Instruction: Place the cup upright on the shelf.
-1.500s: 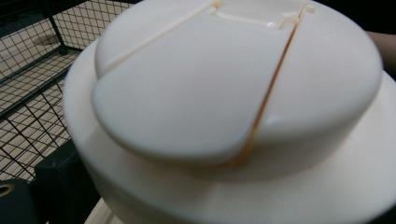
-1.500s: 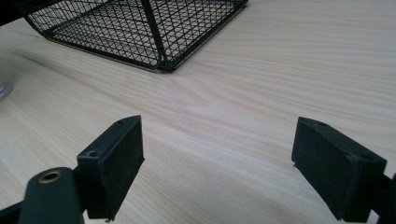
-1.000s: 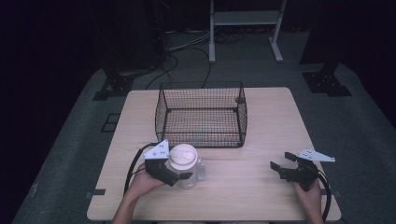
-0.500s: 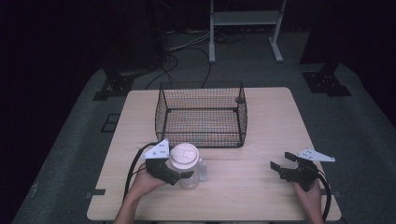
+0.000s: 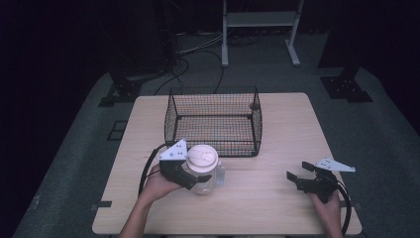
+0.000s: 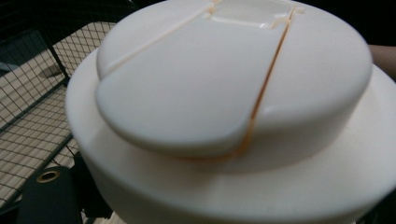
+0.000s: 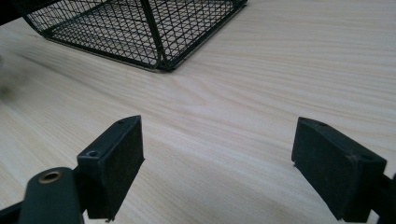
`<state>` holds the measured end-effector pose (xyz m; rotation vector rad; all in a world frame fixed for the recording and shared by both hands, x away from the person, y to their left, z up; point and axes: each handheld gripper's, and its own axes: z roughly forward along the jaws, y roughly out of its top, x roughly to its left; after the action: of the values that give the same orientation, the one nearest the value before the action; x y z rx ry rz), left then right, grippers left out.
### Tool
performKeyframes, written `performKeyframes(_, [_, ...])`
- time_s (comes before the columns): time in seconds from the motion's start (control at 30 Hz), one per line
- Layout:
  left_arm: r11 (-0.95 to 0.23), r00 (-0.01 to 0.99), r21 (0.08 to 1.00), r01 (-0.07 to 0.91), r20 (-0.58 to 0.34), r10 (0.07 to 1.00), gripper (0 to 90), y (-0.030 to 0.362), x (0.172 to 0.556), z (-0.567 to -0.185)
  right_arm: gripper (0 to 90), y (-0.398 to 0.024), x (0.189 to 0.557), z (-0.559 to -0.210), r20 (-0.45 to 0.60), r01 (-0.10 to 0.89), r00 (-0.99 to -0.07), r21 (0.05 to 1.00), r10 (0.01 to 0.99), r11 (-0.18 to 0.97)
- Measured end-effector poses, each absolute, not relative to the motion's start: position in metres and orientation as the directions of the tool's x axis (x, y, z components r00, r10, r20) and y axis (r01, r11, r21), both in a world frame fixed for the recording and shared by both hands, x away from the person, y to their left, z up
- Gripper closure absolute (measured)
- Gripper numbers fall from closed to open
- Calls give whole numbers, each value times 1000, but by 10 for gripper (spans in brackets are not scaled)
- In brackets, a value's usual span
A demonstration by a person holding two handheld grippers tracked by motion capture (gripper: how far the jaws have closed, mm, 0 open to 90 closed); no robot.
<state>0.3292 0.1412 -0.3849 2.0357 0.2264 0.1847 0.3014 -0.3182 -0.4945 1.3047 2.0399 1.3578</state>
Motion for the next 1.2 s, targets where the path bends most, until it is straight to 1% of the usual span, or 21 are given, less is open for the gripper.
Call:
performKeyframes(0.13, [-464,968,882,79,44,249,150,135,336,-375,157,-318,301,-495,182,494,-506,862,843,110])
performKeyframes(0.43, [-447,961,886,125,5,278,150,126,359,-356,157,-318,302,-495,182,492,-507,864,842,110])
performKeyframes(1.0, [-486,956,867,109,42,290,150,96,394,-321,157,-319,302,-495,184,491,-507,865,842,106])
performKeyframes(1.13, [-487,952,866,117,43,304,150,94,403,-314,157,-318,302,-495,180,491,-510,864,841,113])
performKeyframes(1.2, [-480,951,868,131,28,309,150,94,409,-311,158,-318,303,-495,176,489,-511,864,841,116])
